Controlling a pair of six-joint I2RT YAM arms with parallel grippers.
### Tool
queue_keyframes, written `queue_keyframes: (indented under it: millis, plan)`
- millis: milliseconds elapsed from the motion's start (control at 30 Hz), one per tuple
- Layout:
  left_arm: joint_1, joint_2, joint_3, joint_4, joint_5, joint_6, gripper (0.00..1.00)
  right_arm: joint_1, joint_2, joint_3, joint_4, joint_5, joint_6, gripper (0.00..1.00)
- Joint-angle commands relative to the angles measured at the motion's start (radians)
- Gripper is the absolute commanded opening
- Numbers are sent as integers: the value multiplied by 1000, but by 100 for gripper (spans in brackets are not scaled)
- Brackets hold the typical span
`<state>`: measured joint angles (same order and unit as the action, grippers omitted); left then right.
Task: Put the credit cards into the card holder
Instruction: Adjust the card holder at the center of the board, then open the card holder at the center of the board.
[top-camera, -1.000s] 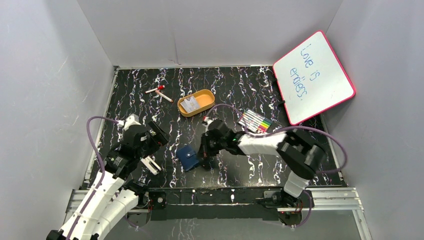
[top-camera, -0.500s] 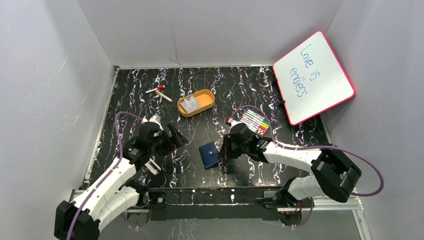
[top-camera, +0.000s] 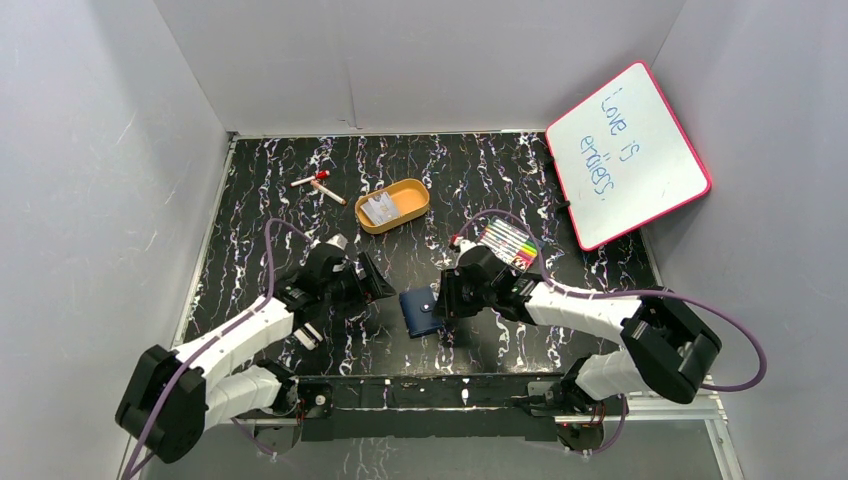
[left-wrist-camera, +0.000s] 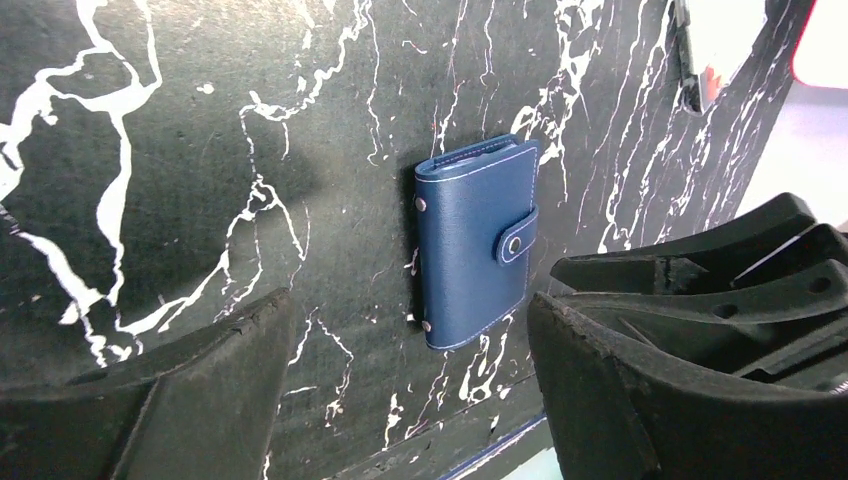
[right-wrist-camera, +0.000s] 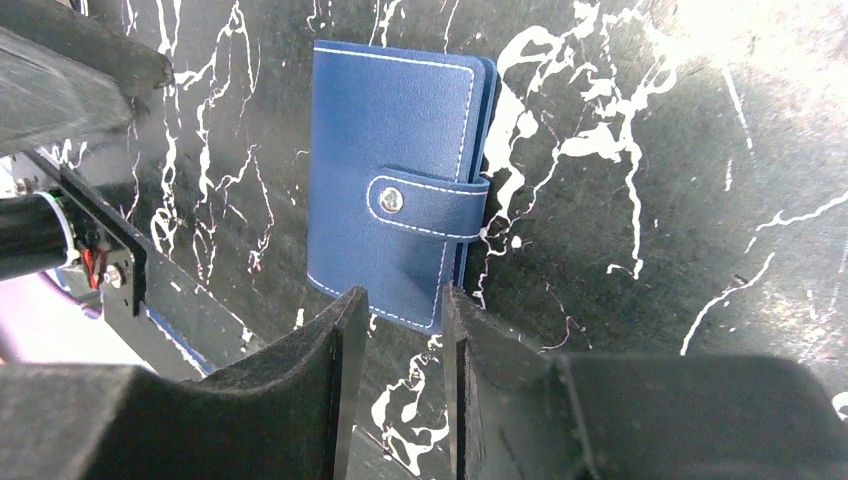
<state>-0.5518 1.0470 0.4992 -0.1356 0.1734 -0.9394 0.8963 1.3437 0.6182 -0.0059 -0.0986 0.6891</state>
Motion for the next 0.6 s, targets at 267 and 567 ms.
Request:
queue_keyframes:
  millis: [267,567]
  plan:
    - [-71,195,8,189,41,-42,72,89,140,262,-174,235,-122,40]
    - [-80,274,25,317,101,-83,50,111,210,327,-215,293,-137,39]
